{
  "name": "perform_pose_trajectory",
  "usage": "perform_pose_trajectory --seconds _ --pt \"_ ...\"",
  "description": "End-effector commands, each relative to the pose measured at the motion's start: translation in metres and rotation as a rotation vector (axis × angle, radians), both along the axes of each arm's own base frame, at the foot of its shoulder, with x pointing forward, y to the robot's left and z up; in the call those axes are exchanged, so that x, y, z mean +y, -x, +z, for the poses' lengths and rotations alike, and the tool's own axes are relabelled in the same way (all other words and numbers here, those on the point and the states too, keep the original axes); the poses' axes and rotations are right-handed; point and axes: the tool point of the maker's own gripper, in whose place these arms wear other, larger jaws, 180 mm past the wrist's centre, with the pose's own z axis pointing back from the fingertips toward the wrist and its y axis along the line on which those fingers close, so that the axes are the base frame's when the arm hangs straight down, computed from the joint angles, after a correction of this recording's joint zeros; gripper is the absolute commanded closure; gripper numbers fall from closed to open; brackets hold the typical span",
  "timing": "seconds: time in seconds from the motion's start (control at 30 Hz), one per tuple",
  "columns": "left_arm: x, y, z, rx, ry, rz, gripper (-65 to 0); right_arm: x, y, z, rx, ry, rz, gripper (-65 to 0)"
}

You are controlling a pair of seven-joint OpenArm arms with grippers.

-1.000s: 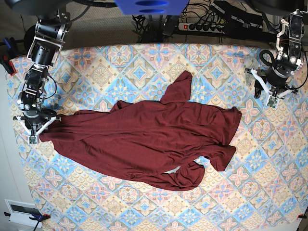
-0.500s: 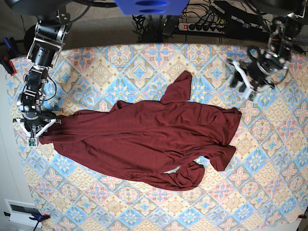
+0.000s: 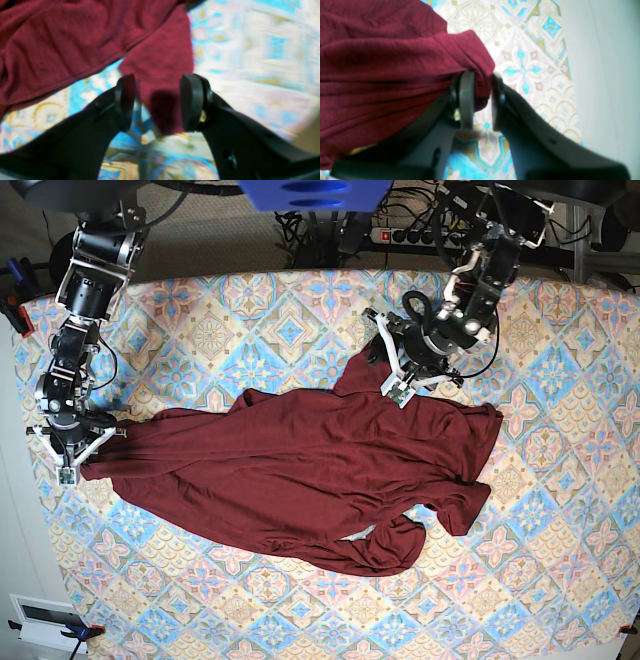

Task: Layout the t-shirt on the table in an organized manner, then fold the t-shirt properly
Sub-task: 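Release and reach the left gripper to the sleeve near the collar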

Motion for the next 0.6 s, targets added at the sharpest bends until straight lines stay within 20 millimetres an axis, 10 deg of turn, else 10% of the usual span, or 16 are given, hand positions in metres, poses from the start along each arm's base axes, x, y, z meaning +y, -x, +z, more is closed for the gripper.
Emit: perform_pose_trajectory --seconds 0.0,0.2,0.33,0.4,0.57 --pt "0.0 -0.009 0.002 -0.022 -0.001 0.009 -28.8 -0.01 -0.012 0.025 -0.067 0.032 -0.001 -11.0" --pt "-0.029 0.002 -0.016 0.012 -0.029 -0.063 -27.2 -0.009 -0.017 0.039 -0.101 0.049 0.008 -11.0" --pt "-0.034 0.019 -0.002 -0.029 -0.065 -0.2 -10.2 -0.011 -0.016 0.041 -0.106 0.051 0.003 -11.0" --pt "-0.026 0.026 0.011 -0.064 -0.08 -0.242 0.0 -0.013 -0.016 0.041 -0.104 0.053 0.0 -11.0" --pt "0.024 0.036 0.043 -0.131 -0.175 -0.301 0.0 -0.016 -0.015 0.042 -0.098 0.062 0.002 -11.0"
